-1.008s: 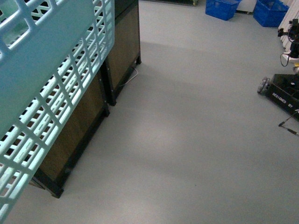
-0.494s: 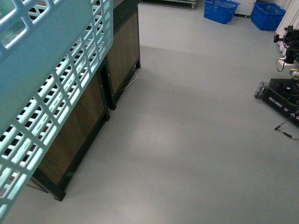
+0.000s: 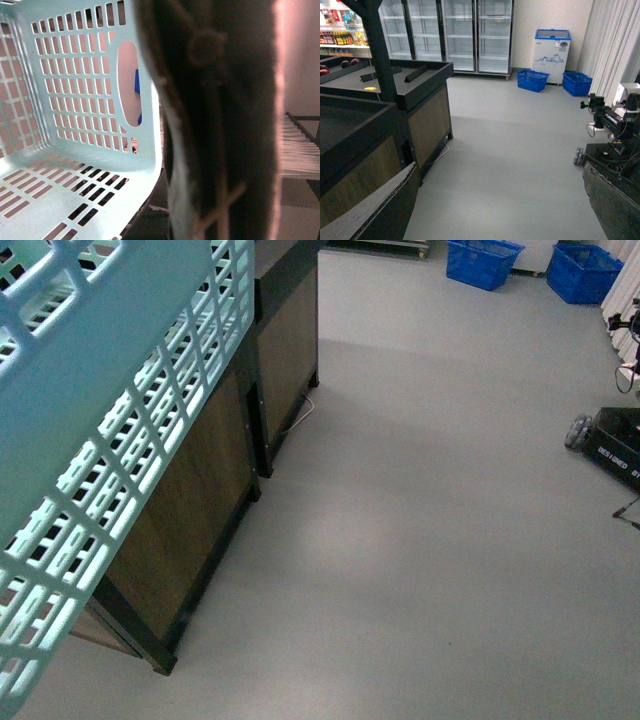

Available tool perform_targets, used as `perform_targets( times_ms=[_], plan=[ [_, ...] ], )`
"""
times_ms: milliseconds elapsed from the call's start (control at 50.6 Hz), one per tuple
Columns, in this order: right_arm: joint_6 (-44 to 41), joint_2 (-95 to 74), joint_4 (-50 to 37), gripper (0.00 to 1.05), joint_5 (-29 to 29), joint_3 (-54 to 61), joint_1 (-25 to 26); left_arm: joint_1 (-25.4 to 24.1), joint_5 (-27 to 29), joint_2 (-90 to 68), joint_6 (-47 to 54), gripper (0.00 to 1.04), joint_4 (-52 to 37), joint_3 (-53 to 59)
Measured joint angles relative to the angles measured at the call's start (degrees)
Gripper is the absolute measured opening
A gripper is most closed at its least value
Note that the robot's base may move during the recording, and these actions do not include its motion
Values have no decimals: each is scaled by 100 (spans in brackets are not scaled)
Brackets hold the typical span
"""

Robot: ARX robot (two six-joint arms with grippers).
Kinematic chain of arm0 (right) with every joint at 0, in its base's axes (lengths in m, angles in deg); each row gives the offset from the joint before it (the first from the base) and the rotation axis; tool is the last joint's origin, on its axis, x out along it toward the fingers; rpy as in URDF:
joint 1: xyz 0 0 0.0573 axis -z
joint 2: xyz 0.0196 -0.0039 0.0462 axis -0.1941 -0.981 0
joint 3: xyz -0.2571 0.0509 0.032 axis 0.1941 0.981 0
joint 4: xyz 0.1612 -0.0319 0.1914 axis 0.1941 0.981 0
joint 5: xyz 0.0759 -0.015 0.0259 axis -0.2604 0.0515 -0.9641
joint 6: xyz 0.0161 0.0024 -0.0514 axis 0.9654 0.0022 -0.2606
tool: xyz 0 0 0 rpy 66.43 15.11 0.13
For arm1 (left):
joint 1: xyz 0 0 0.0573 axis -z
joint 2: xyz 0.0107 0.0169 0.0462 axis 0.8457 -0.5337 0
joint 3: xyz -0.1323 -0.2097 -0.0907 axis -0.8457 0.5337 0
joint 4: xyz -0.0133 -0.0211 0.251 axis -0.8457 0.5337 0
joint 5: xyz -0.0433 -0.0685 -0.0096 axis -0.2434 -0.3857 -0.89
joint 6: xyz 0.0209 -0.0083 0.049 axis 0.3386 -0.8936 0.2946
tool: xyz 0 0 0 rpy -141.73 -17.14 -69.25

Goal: Pick mango and avocado into basket

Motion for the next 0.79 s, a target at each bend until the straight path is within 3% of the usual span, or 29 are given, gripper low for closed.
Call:
perform_targets(
  times_ms=[790],
  plan=[
    [0,0,-2,97,-11,0,0,-22,17,0,17,7,2,9]
  ],
)
